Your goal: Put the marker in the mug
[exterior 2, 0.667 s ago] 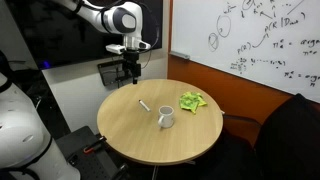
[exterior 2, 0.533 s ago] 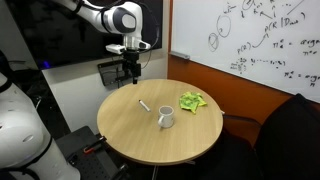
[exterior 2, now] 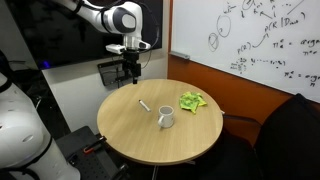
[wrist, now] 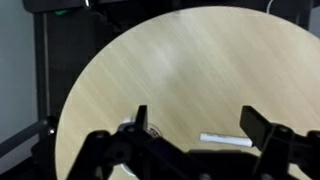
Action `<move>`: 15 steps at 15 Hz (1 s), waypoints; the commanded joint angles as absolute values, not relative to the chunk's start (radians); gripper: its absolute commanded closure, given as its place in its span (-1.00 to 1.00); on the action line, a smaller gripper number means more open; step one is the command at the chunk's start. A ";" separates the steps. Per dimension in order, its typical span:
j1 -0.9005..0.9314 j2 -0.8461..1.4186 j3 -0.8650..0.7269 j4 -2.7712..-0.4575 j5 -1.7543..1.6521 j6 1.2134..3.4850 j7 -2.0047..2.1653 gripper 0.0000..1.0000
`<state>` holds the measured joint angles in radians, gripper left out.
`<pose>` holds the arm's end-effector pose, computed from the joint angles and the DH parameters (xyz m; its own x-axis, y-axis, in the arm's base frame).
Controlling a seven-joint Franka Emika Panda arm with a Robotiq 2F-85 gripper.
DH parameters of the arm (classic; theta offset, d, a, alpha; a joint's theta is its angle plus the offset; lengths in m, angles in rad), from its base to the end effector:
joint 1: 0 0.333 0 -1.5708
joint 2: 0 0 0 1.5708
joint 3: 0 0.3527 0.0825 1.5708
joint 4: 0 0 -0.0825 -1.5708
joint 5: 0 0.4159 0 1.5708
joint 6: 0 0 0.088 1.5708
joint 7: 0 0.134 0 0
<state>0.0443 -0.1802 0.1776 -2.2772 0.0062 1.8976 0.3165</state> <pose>0.4669 0.1070 0.4071 0.9771 -0.1093 -0.1825 -0.0946 -0.9917 0.0874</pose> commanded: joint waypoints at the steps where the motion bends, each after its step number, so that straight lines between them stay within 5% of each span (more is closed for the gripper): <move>1: 0.061 -0.179 0.162 -2.276 0.003 1.896 0.319 -1.00; 15: 0.133 0.071 0.175 -2.107 -0.045 1.978 -0.093 -1.00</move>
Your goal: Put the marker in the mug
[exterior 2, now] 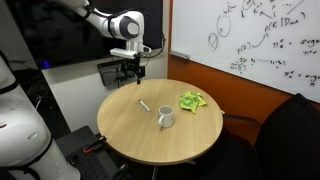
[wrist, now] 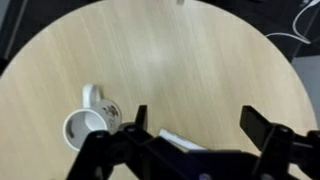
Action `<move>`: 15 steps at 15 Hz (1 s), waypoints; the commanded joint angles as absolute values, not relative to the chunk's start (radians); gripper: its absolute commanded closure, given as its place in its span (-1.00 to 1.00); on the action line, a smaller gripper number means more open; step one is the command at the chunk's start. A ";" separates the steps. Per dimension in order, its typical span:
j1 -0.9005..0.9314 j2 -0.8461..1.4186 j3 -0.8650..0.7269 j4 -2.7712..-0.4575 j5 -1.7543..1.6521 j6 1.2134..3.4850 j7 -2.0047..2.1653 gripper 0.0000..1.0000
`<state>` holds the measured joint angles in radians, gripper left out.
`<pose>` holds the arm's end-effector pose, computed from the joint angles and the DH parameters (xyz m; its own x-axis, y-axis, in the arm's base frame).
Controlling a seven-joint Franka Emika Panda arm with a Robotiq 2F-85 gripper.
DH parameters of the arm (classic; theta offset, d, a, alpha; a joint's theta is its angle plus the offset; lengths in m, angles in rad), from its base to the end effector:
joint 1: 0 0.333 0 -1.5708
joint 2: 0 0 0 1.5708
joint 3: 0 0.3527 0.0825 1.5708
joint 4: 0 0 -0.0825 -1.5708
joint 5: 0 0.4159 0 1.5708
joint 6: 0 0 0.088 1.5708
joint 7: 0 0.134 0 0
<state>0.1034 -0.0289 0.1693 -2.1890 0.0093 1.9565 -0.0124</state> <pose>0.5034 0.1418 0.3761 0.9409 0.2713 -0.2025 0.2760 -0.9612 -0.0054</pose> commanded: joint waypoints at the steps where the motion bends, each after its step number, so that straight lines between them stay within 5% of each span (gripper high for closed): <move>1: 0.147 0.113 0.182 -2.076 -0.070 2.003 -0.114 -1.00; 15: 0.201 0.463 0.267 -1.824 -0.288 2.216 -0.618 -1.00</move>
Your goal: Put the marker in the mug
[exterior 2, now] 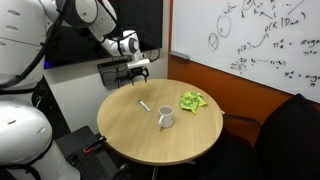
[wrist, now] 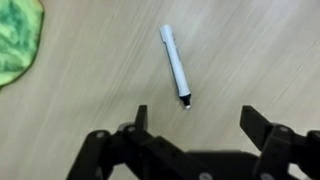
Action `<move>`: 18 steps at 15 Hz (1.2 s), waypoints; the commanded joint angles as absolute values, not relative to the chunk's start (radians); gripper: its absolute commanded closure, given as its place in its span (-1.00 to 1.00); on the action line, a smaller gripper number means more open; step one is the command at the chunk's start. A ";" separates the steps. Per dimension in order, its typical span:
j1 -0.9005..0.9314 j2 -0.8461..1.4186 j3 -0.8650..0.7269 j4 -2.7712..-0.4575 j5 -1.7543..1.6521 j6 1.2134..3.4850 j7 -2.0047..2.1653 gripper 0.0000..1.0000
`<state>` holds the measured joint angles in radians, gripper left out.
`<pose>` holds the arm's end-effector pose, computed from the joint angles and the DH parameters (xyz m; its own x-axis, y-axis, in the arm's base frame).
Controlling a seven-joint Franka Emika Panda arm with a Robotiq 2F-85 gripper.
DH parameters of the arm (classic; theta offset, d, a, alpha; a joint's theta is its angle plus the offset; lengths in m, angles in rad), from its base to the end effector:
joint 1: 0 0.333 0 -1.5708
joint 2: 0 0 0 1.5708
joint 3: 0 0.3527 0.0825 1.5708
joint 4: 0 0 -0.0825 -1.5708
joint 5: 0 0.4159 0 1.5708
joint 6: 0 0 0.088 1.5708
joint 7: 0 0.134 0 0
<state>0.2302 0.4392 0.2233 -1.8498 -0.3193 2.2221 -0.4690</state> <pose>0.6159 0.2724 0.2732 0.4512 0.8840 -0.1224 0.8916 -0.4407 0.1038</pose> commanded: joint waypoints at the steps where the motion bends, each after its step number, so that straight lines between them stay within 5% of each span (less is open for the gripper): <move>1: 0.194 0.467 0.281 -1.825 -0.276 2.213 -0.674 -1.00; 10: 0.203 0.472 0.293 -1.840 -0.272 2.215 -0.756 -1.00; 18: 0.124 0.639 0.304 -1.844 -0.251 2.481 -0.853 -1.00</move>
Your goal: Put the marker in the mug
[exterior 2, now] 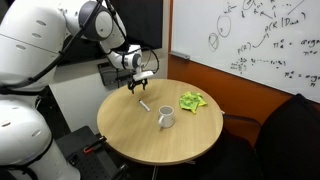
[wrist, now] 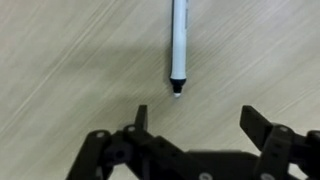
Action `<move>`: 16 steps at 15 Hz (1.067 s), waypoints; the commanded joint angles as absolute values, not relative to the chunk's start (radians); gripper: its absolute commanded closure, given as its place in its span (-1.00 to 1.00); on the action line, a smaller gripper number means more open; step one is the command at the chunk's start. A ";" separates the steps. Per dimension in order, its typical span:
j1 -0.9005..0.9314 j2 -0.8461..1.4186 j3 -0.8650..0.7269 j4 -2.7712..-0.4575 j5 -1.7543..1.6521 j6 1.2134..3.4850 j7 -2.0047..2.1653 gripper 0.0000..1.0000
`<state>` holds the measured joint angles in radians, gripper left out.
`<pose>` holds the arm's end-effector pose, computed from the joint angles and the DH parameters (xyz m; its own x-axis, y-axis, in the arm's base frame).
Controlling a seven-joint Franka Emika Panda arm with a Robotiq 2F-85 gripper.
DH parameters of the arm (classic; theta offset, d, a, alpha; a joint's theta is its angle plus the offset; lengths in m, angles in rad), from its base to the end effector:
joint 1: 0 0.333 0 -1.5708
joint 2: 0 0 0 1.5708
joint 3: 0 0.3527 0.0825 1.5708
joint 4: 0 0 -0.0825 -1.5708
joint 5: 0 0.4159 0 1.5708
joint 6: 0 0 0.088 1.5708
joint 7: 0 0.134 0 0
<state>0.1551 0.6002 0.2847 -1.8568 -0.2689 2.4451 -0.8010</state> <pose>0.6251 0.2785 0.1869 0.1726 0.9850 0.0031 0.9846 -0.1726 0.0273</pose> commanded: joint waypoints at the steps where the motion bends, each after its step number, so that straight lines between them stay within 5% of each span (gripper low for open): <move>1: 0.118 0.652 0.306 -1.846 -0.252 2.483 -0.861 -1.00; 12: 0.106 0.756 0.296 -1.774 -0.258 2.438 -0.881 -1.00; 16: 0.099 0.794 0.296 -1.734 -0.257 2.416 -0.885 -0.49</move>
